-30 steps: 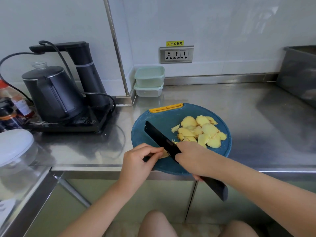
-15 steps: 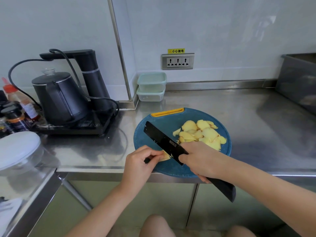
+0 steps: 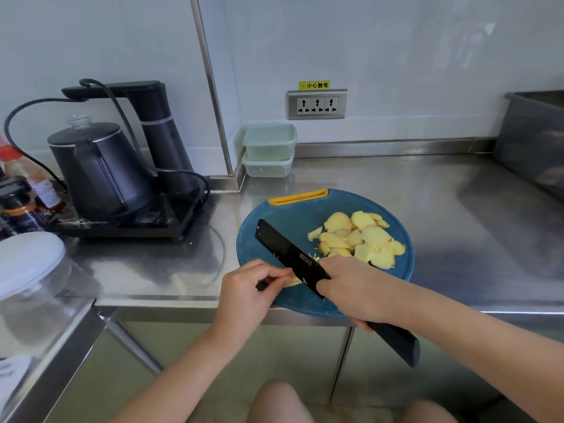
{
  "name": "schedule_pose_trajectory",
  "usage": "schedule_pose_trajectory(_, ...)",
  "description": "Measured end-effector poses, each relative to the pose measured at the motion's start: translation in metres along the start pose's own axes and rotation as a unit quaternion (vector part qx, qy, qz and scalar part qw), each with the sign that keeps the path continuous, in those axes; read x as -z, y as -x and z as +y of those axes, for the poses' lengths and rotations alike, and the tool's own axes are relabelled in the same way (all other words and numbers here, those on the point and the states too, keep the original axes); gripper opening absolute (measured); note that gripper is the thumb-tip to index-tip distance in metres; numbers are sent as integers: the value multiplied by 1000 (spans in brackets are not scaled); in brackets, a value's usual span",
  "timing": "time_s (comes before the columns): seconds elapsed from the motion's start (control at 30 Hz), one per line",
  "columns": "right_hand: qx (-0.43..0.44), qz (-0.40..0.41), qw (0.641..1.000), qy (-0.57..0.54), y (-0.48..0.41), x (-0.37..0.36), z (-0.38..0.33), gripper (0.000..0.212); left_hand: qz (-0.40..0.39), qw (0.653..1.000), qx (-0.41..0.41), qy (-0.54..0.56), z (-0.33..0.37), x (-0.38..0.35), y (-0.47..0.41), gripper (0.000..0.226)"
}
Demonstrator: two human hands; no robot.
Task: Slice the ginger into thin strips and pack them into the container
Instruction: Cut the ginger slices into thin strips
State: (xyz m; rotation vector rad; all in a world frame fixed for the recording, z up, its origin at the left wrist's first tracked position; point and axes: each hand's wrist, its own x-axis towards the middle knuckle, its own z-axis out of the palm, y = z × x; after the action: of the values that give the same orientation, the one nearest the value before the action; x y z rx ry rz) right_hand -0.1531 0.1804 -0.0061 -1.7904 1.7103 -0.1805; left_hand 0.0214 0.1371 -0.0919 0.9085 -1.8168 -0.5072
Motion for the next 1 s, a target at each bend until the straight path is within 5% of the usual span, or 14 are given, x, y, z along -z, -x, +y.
schedule_pose_trajectory(0.2, 21, 39, 995, 85, -16, -20, -3, 30, 0, 1000, -7, -5, -2, 0, 1, 14)
schedule_pose_trajectory(0.47, -44, -51, 994, -83, -12, -6, 1, 18, -2, 1000, 29, 11, 4, 1, 3, 19)
schedule_pose_trajectory(0.57, -38, -15, 993, -114, -4, -3, 1, 16, -2, 999, 31, 26, 4, 2, 3, 9)
schedule_pose_trajectory(1.0, -21, -17, 998, -65, 0, 4, -5, 17, -7, 1000, 21, 6, 1, 1, 1, 9)
